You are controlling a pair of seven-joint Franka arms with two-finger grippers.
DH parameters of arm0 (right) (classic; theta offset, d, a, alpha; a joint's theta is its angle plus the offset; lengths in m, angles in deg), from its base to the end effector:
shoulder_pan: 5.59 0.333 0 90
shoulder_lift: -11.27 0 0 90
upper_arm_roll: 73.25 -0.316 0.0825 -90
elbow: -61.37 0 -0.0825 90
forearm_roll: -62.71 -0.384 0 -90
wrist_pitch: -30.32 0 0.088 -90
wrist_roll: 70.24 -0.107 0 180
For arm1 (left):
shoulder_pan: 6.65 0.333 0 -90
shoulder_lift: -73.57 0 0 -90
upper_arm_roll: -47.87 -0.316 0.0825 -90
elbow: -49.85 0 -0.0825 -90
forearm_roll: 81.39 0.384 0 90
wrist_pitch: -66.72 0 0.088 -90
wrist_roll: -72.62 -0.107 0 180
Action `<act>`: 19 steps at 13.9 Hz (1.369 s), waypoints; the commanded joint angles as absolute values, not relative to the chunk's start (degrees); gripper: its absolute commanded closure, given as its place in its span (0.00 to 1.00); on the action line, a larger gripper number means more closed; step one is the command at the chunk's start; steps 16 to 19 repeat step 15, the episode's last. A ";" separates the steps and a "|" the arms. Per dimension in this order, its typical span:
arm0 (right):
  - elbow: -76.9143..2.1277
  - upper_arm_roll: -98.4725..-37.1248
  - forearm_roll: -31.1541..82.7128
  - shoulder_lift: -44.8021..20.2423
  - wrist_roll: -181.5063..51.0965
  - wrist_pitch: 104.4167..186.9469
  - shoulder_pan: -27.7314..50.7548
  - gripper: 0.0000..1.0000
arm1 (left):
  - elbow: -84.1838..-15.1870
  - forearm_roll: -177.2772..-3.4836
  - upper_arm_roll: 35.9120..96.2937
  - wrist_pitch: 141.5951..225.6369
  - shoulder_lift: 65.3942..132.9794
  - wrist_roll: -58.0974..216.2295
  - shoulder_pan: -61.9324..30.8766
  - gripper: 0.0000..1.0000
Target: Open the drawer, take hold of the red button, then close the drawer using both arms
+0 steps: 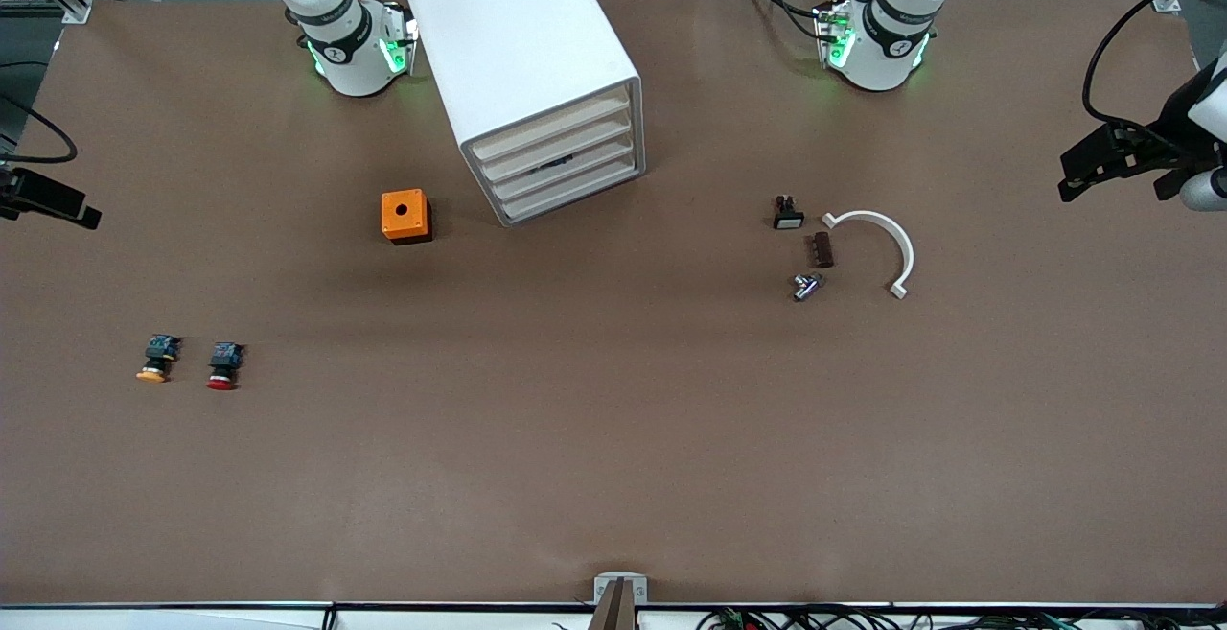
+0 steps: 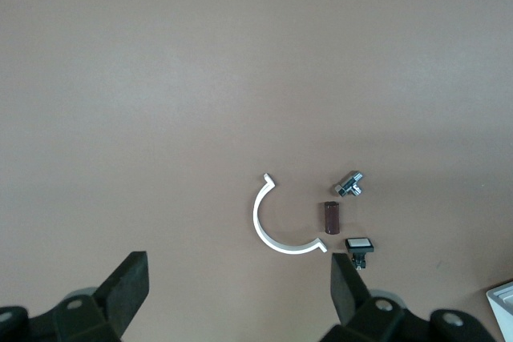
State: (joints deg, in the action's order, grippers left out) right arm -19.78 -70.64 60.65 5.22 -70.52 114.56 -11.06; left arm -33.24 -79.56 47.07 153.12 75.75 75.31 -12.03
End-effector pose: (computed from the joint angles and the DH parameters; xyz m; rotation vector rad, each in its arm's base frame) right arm 0.5722 -0.0755 0.6284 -3.0982 0.2220 0.0766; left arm 0.5589 -0.0414 0.6543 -3.1100 0.0477 -0.0338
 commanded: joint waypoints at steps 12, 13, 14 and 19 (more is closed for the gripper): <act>-15.89 -70.35 60.16 4.33 -70.32 113.38 -9.37 0.00 | -32.06 -80.16 47.43 152.59 75.59 74.99 -12.37 0.00; -15.89 -70.35 60.16 4.33 -70.32 113.38 -9.45 0.00 | -32.06 -80.16 47.43 152.59 75.50 74.99 -12.37 0.00; -15.89 -70.35 60.25 4.33 -70.32 113.29 -9.45 0.00 | -32.06 -80.16 47.43 152.59 75.59 74.73 -12.28 0.00; -15.89 -70.35 60.17 4.33 -70.32 113.29 -9.45 0.00 | -32.06 -80.16 47.43 152.59 75.59 74.64 -12.28 0.00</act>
